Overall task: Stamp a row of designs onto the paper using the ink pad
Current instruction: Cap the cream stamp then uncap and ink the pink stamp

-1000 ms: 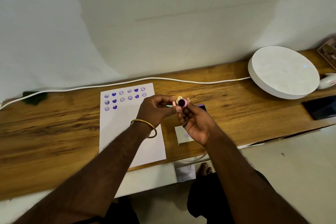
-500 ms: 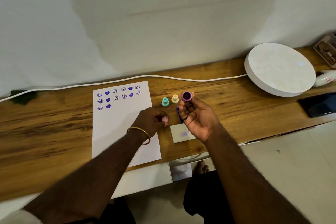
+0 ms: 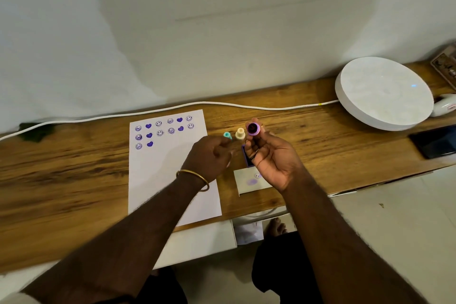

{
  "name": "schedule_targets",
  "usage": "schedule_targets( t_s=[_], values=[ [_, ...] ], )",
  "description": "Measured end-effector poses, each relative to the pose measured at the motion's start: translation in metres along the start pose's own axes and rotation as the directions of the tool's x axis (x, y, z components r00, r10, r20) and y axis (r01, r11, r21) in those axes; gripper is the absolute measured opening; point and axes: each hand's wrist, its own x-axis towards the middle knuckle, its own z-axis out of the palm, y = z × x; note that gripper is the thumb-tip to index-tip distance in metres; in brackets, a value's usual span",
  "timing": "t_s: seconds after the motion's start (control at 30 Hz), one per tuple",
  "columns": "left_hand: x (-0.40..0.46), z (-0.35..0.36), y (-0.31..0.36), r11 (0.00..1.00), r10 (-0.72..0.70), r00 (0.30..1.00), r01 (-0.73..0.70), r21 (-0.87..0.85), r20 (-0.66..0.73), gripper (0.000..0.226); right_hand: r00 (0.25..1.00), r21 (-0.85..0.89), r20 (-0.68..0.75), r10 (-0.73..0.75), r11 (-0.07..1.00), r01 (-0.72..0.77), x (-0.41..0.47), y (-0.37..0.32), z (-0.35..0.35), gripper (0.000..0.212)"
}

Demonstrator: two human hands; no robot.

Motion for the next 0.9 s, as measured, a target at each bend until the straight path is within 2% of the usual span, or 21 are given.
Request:
schedule_targets(
  t_s=[0.07,0.13,0.23,0.37,0.63,0.9],
  values=[
    [0.001,-0.002,0.016,0.985,0.043,0.996,-0.056,-0.160,-0.079,0.035,1.000,-0.031,0.012,-0.001,1.000,0.002,0.002,0.000,-0.001,0.032],
    [0.003,-0.006,0.031,0.952,0.058,0.994,-0.083,-0.296,-0.092,0.039,1.000,-0.044,0.012,-0.005,0.999,0.006,0.004,0.000,-0.002,0.030],
    [0.007,-0.010,0.044,0.917,0.083,0.994,-0.103,-0.385,-0.070,0.047,1.000,-0.060,0.003,-0.018,0.998,0.019,0.006,0.000,-0.005,0.030],
    [0.012,-0.008,0.050,0.939,0.165,0.986,-0.168,-0.298,-0.036,0.054,0.999,-0.079,0.034,-0.023,0.997,0.026,0.005,0.000,-0.005,0.039],
    [0.019,-0.003,0.048,0.955,0.201,0.977,-0.212,-0.208,-0.076,0.036,1.000,-0.045,-0.017,0.001,0.999,-0.002,0.003,-0.002,-0.004,0.043],
    [0.021,0.002,0.049,0.945,0.190,0.979,-0.203,-0.255,-0.075,0.035,0.999,-0.054,-0.035,0.027,0.998,-0.029,0.000,-0.005,-0.006,0.026]
  ],
)
